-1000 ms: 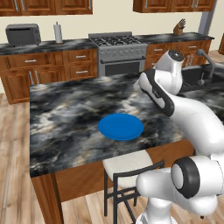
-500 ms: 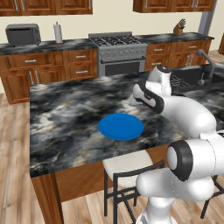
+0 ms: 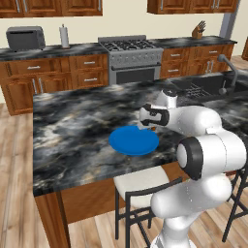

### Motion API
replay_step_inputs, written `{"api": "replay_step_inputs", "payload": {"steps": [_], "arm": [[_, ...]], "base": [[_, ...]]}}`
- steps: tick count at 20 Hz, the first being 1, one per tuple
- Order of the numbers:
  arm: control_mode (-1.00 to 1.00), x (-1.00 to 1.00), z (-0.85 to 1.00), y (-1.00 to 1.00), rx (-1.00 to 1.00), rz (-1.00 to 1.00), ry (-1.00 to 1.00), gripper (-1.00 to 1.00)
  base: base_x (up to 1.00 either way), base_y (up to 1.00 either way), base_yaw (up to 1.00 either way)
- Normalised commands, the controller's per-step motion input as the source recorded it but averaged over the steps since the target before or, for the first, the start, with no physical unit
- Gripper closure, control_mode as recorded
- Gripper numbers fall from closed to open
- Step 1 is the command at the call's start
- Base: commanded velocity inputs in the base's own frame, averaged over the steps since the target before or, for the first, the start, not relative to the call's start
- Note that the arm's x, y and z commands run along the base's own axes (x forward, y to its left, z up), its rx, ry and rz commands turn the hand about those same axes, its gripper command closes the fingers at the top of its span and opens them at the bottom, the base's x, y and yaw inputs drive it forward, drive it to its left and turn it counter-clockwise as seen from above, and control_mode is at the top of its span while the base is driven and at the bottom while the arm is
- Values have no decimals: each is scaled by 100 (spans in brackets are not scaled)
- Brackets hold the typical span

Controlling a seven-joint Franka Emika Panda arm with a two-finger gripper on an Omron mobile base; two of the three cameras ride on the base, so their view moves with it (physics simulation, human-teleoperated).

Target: Take the cheese, chicken drumstick, and lemon from the fridge and place them on the plate on the dining counter to create an appetizer plate.

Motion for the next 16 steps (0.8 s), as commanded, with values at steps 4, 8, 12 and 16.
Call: {"api": "replay_step_inputs", "payload": {"steps": [4, 8, 12, 16], "arm": [[-100, 33, -60, 19, 0, -3, 0, 100], [-100, 34, -54, 7, 0, -4, 0, 100], [-100, 29, -53, 0, 0, -5, 1, 100], [-100, 39, -35, 1, 0, -2, 0, -100]], "base": [[0, 0, 0], [0, 0, 0], [0, 0, 0], [0, 0, 0]]}}
